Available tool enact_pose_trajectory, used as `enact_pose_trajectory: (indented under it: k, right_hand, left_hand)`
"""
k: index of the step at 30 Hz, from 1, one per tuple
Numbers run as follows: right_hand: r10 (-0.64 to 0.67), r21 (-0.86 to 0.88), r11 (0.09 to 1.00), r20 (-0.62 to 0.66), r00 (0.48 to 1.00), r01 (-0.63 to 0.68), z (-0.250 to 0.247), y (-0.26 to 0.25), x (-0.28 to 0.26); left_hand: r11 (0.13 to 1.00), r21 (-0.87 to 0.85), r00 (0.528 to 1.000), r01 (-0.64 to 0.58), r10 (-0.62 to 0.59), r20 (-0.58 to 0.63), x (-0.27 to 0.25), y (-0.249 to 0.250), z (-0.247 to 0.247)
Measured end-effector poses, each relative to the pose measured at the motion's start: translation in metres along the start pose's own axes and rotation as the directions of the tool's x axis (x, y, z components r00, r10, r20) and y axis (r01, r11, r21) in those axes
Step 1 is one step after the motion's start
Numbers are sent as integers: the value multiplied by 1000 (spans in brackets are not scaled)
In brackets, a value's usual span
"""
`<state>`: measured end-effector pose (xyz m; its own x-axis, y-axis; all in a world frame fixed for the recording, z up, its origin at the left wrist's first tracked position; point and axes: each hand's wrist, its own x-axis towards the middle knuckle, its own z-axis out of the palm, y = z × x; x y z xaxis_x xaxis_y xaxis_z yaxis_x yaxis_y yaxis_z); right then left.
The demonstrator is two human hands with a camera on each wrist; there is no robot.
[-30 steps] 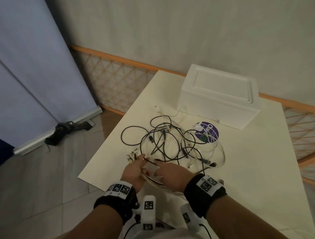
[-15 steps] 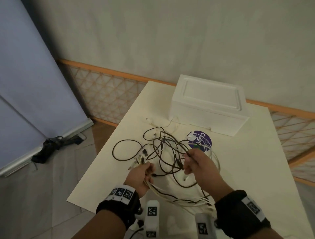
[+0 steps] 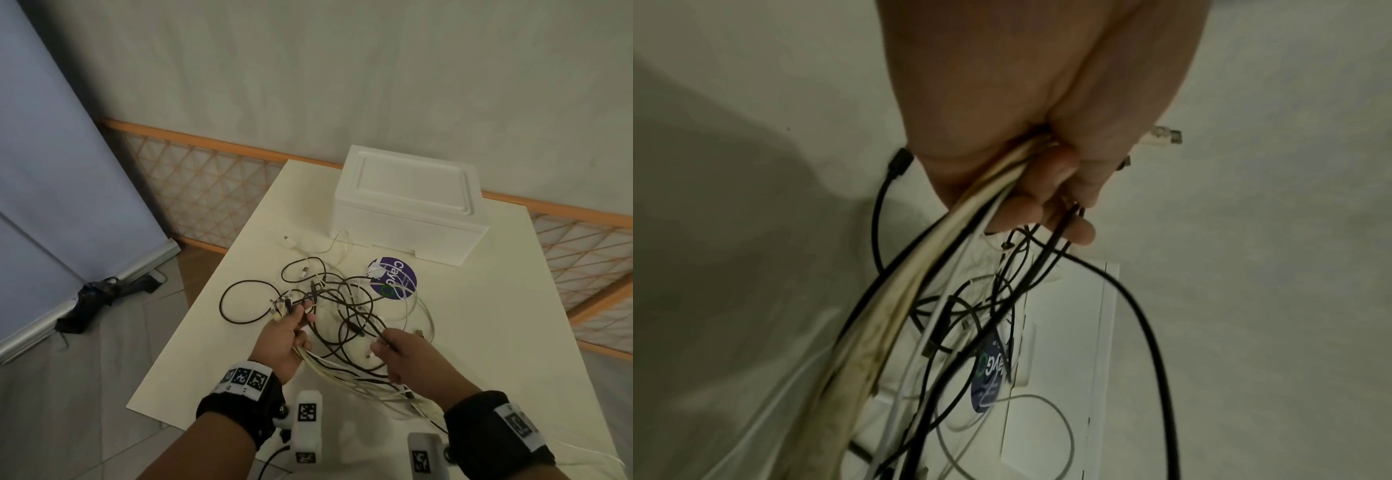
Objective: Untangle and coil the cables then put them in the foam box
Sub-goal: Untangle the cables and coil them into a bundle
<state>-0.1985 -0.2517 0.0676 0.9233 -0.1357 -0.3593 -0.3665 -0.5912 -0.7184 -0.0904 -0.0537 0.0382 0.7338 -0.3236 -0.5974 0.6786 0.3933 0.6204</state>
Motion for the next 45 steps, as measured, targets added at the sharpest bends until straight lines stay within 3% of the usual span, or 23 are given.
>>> enact_pose_trajectory:
  k: [3,7,12,14,16,19,22,29,34,39,41,45]
  right_hand:
    - [70,-182,981,-21,997,-73,-3,17,1]
    - [146,-279,950,4,989,-139,-3,23,3]
    - [28,-166,985,-121,992,-48,-3,16,1]
    - [-49,-79,996,-221,974,32,-3,6,0]
    - [-162,-115,984,-277,947,134,-2,-7,-1]
    - [-306,-288,922,-131,943,259,4,-31,1]
    - [-299,-403,864,73,951,303,18,-43,8]
    - [-380,-477,789,117,917,388,9,-37,7]
    - [-350,-430,830,93,932,355,-14,-18,-14]
    - [-345,-551,728,219,913,407,-32,-7,-25]
    - [-304,-631,691,188,934,352,-41,6,-28]
    - [-91,-745,660,48,995,97,-55,19,-27]
  left_hand:
    - [999,47,1000,11,-10,-19,1,-3,-1]
    - [991,131,999,34,-33,-9,-3,-8,2]
    - [979,190,996,72,-79,29,-8,-6,4]
    - [977,201,997,72,-78,25,-9,-8,4]
    - [976,209,997,68,-76,29,-10,-10,5]
    - [970,236,994,60,-80,75,-15,-12,11]
    - [963,265,991,54,-86,107,-19,-12,18]
    - [984,152,987,88,-107,119,-17,0,31]
    - [967,197,977,160,-184,110,-6,0,47]
    - [986,74,989,146,-143,-46,20,8,56]
    - [990,95,992,100,-91,-87,31,16,50]
    - [968,232,994,94,-78,-77,37,11,50]
